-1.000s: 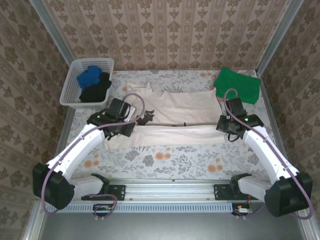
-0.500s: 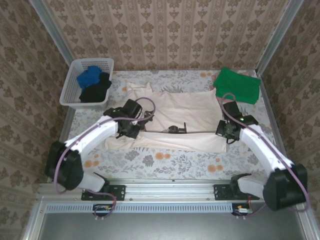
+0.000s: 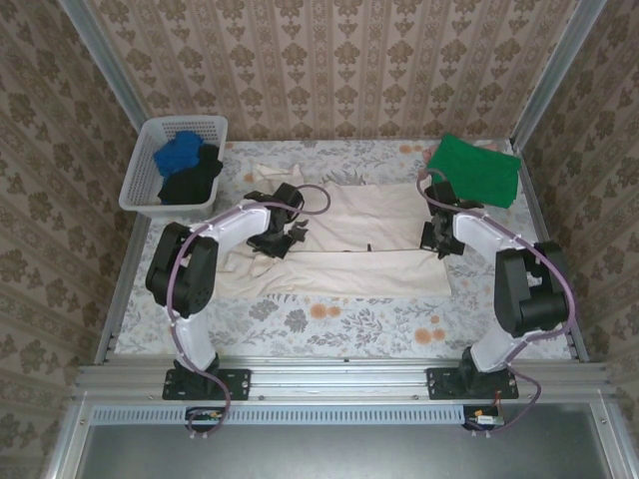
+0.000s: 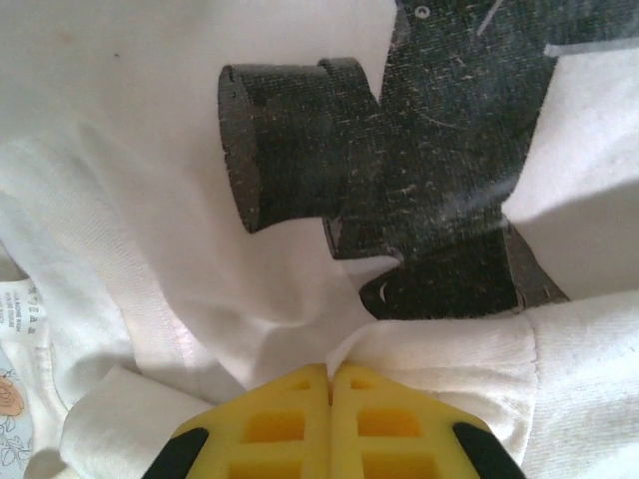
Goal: Fold and stack the t-shirts
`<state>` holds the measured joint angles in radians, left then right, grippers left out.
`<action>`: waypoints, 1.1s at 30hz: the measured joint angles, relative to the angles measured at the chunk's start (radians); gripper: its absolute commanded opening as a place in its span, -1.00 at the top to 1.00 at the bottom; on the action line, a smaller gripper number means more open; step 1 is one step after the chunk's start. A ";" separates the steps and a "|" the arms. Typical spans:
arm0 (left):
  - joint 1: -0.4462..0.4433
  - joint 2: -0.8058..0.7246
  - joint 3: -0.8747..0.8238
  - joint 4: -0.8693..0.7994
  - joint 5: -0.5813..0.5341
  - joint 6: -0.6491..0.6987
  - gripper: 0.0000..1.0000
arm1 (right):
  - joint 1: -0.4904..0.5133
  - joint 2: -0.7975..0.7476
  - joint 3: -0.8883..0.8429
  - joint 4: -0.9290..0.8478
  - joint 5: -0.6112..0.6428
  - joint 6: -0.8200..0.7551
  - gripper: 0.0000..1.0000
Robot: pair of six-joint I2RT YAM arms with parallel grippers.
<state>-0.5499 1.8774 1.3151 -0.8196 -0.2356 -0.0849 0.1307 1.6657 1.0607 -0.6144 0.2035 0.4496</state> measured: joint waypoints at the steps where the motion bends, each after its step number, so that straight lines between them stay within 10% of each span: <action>1: 0.003 0.007 0.005 -0.001 -0.002 0.005 0.43 | -0.001 0.019 0.012 0.005 0.000 -0.003 0.90; 8: 0.035 -0.002 0.007 -0.004 -0.031 -0.009 -0.15 | -0.002 0.080 0.070 -0.024 0.006 -0.028 0.57; 12: 0.076 -0.158 -0.090 0.018 -0.034 -0.063 -0.46 | 0.017 0.023 0.064 -0.063 0.042 -0.014 0.04; 21: 0.271 -0.649 -0.517 0.130 0.040 -0.294 -0.51 | 0.280 -0.133 -0.062 -0.035 -0.001 0.056 -0.03; 33: 0.531 -0.728 -0.775 0.242 0.135 -0.484 -0.36 | 0.298 -0.067 -0.163 -0.033 -0.076 0.160 -0.02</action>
<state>-0.0193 1.1496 0.5400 -0.5777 -0.1001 -0.5686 0.4282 1.5986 0.8974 -0.6472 0.1272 0.6098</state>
